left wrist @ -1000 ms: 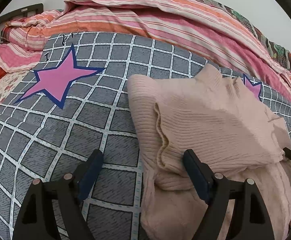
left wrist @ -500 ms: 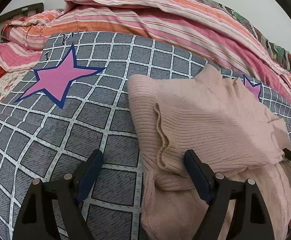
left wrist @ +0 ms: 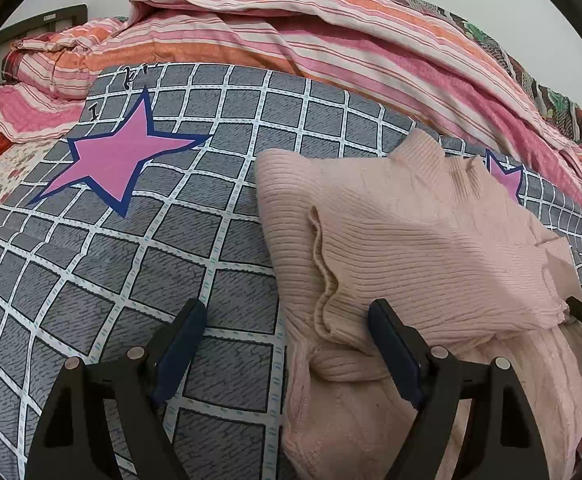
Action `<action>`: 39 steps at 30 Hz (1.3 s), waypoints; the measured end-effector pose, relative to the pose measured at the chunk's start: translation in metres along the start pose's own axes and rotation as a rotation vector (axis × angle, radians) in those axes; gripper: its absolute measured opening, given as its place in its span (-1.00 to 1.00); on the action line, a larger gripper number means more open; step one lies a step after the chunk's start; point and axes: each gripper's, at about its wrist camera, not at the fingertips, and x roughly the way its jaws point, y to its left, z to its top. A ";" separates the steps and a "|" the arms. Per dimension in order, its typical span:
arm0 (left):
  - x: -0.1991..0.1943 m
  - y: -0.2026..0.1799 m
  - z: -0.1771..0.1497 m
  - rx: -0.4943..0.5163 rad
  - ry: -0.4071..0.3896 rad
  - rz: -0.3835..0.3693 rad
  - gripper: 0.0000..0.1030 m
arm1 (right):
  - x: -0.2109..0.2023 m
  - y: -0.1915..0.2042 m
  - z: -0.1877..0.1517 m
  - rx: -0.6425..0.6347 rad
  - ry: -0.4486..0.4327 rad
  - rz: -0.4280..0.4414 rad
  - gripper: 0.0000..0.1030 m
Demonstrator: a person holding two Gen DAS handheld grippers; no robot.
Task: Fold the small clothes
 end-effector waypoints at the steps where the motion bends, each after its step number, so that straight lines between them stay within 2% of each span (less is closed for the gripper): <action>1: 0.000 0.000 0.000 0.000 0.000 0.000 0.60 | 0.000 0.000 0.000 0.002 0.000 0.001 0.30; 23: 0.000 0.001 0.001 -0.006 0.006 -0.011 0.60 | -0.002 0.004 -0.002 0.011 -0.002 -0.002 0.31; 36: -0.003 0.007 0.001 -0.048 -0.015 -0.076 0.62 | -0.005 0.007 -0.002 0.010 -0.011 -0.011 0.31; 39: -0.005 0.007 0.001 -0.051 -0.024 -0.094 0.63 | -0.005 0.004 -0.001 0.023 -0.004 0.012 0.31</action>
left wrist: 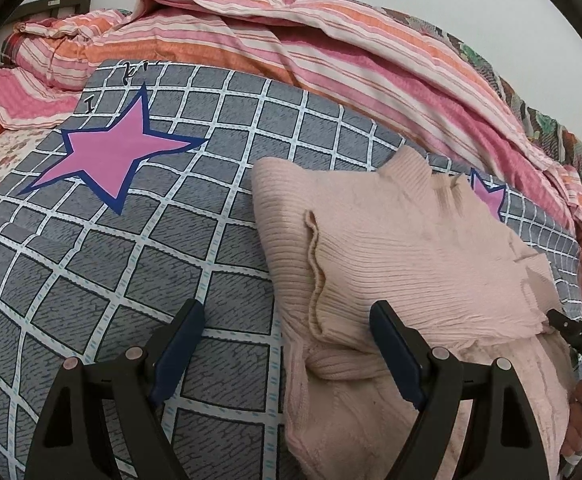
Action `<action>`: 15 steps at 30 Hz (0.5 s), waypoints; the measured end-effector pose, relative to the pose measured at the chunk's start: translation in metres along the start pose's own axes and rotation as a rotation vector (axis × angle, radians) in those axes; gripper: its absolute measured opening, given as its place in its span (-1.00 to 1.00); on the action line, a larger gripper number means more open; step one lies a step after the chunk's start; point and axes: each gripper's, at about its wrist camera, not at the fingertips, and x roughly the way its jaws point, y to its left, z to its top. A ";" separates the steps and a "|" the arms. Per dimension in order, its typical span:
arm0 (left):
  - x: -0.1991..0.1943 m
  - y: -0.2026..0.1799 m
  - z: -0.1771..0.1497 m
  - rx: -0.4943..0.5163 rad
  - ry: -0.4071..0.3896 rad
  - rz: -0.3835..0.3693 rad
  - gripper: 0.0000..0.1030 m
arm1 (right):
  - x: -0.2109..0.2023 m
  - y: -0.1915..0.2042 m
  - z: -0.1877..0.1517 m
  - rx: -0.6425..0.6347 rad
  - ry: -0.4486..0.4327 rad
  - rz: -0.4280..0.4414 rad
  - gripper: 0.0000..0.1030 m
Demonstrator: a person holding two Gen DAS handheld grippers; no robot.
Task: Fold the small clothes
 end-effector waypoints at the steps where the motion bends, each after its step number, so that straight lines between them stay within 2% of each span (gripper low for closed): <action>1: -0.001 0.000 0.000 -0.001 -0.004 -0.009 0.63 | 0.000 -0.003 0.001 0.013 0.008 0.014 0.31; 9: -0.006 0.005 -0.001 -0.033 -0.025 -0.055 0.63 | -0.021 -0.006 0.004 0.079 0.047 0.076 0.31; 12: -0.010 0.006 -0.002 -0.036 -0.035 -0.055 0.63 | -0.052 -0.009 -0.008 0.096 -0.019 0.069 0.31; 15: -0.017 0.005 -0.005 -0.024 -0.052 -0.048 0.63 | -0.078 -0.007 -0.022 0.030 -0.058 0.055 0.31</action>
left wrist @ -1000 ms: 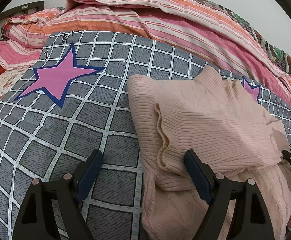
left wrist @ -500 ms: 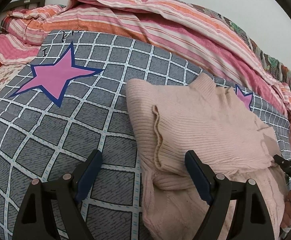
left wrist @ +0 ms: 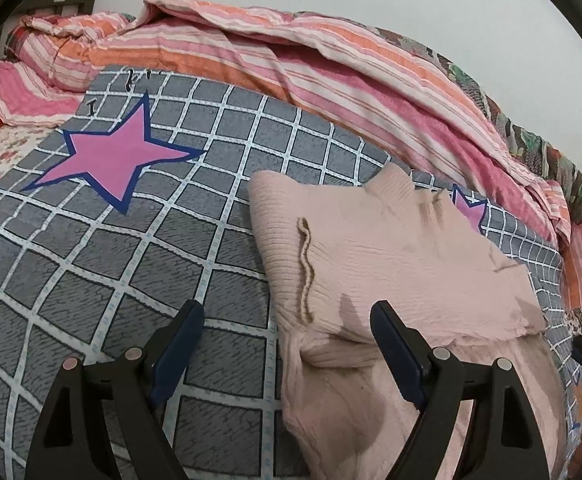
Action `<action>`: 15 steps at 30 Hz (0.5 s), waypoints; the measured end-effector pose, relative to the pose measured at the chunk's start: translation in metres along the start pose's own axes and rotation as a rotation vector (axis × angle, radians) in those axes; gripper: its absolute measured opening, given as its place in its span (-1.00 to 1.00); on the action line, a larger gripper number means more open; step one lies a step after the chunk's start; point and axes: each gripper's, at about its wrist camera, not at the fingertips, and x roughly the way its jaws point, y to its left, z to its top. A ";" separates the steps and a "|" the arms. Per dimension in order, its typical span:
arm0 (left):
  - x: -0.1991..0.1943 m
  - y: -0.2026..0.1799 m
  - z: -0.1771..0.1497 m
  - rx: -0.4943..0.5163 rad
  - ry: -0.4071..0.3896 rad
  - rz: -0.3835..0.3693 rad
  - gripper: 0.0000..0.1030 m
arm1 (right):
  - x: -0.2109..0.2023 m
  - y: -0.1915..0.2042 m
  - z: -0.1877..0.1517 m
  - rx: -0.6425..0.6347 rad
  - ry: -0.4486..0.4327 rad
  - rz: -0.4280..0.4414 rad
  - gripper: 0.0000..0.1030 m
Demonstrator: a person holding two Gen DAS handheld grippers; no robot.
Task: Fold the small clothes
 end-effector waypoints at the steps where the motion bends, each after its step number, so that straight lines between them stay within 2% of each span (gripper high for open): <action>1: -0.002 0.000 0.000 0.003 -0.004 0.005 0.63 | -0.013 0.000 -0.007 -0.029 -0.015 -0.008 0.31; 4: -0.012 -0.001 -0.003 0.024 0.000 0.024 0.62 | -0.047 -0.001 -0.026 -0.116 -0.072 -0.014 0.37; 6: -0.021 0.000 -0.006 0.028 -0.002 0.043 0.61 | -0.066 -0.001 -0.037 -0.181 -0.122 -0.037 0.66; 9: -0.043 -0.004 -0.017 0.075 -0.009 0.047 0.59 | -0.094 -0.007 -0.055 -0.229 -0.175 -0.070 0.87; 12: -0.069 -0.014 -0.032 0.145 -0.032 0.065 0.59 | -0.104 -0.019 -0.064 -0.205 -0.155 -0.095 0.91; 15: -0.090 -0.018 -0.046 0.151 -0.027 0.064 0.59 | -0.112 -0.029 -0.074 -0.191 -0.144 -0.149 0.91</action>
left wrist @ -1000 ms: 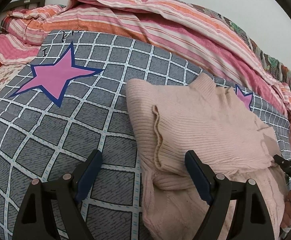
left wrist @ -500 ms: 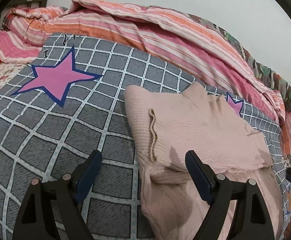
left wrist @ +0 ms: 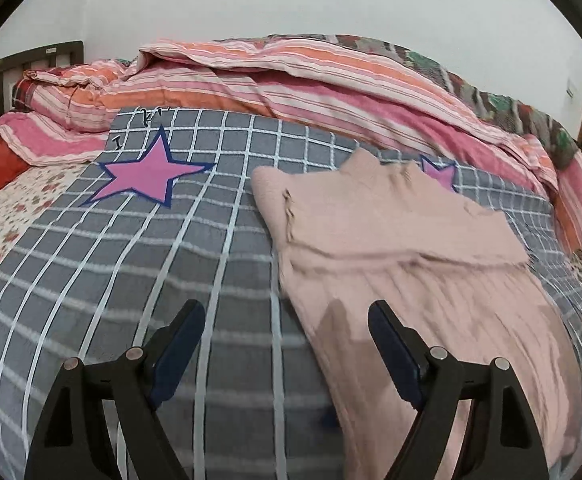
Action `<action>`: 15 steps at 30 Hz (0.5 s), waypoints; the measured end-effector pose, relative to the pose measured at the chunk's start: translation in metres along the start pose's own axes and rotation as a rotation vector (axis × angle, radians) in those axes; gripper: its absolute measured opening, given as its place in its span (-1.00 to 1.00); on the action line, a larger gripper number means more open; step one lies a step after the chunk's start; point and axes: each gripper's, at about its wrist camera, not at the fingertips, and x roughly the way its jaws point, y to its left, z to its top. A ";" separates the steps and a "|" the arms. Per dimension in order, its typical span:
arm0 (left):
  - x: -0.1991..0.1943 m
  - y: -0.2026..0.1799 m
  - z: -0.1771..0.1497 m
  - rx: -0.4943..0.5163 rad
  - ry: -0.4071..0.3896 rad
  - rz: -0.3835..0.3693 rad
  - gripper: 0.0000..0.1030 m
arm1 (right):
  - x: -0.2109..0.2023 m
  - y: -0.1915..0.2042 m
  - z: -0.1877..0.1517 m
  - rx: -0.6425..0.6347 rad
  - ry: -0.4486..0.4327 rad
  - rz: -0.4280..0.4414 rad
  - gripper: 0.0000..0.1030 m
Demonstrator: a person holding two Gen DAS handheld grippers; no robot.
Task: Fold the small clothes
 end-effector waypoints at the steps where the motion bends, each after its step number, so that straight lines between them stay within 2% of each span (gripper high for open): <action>1: -0.006 -0.002 -0.003 0.003 -0.006 0.004 0.59 | -0.003 -0.003 -0.003 0.008 -0.001 -0.003 0.91; 4: -0.024 -0.004 -0.015 -0.019 -0.006 -0.003 0.59 | -0.014 -0.014 -0.013 0.054 0.006 -0.017 0.91; 6: -0.037 -0.003 -0.022 -0.057 -0.007 -0.043 0.59 | -0.023 -0.018 -0.019 0.064 0.007 -0.013 0.91; 8: -0.051 -0.006 -0.028 -0.048 -0.028 -0.029 0.59 | -0.033 -0.021 -0.023 0.064 0.005 -0.006 0.91; 10: -0.061 -0.008 -0.033 -0.033 -0.043 -0.019 0.59 | -0.042 -0.026 -0.027 0.071 0.003 0.021 0.91; 15: -0.077 -0.006 -0.056 -0.060 -0.009 -0.074 0.59 | -0.054 -0.039 -0.040 0.107 0.019 0.086 0.91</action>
